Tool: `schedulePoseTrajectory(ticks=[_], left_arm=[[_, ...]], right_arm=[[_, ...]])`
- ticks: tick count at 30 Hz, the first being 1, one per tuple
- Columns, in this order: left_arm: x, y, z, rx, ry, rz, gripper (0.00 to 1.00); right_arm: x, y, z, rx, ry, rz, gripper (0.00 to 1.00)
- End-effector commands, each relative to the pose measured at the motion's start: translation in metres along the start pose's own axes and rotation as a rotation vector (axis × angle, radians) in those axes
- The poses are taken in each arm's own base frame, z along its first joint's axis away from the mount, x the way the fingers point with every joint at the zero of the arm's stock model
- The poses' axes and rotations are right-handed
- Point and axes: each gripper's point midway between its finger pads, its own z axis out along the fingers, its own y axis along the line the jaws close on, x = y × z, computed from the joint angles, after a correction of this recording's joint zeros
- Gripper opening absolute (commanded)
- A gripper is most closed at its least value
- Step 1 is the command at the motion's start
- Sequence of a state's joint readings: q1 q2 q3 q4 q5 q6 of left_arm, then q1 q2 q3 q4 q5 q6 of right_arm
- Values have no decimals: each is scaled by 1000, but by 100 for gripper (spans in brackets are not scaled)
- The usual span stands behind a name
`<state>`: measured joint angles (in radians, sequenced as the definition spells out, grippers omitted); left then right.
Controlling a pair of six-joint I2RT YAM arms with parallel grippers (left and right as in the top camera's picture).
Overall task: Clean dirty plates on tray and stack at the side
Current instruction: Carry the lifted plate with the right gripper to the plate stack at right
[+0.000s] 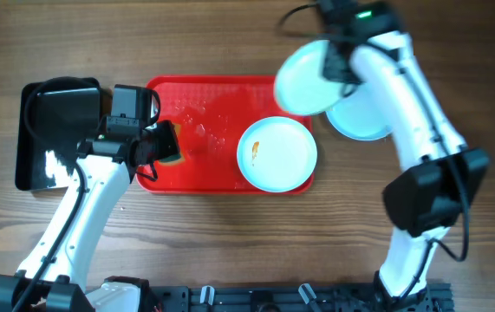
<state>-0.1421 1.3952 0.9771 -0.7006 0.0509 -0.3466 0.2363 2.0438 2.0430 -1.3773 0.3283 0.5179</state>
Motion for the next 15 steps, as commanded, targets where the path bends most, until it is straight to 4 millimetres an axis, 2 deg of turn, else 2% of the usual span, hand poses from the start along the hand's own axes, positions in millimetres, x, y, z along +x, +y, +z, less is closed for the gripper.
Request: schedulePoseTrajectory(ticks=[1, 8, 12, 15], left_arm=[[-1, 0, 1, 0, 3, -5, 4], [-2, 3, 1, -17, -5, -5, 4], [-3, 4, 1, -19, -6, -5, 4], [-3, 4, 1, -19, -7, -5, 4]], right_arm=[[3, -17, 3, -131, 105, 81, 4], [5, -71, 31, -79, 180, 116, 4], [15, -90, 50, -51, 232, 155, 4], [26, -96, 67, -37, 264, 169, 4]])
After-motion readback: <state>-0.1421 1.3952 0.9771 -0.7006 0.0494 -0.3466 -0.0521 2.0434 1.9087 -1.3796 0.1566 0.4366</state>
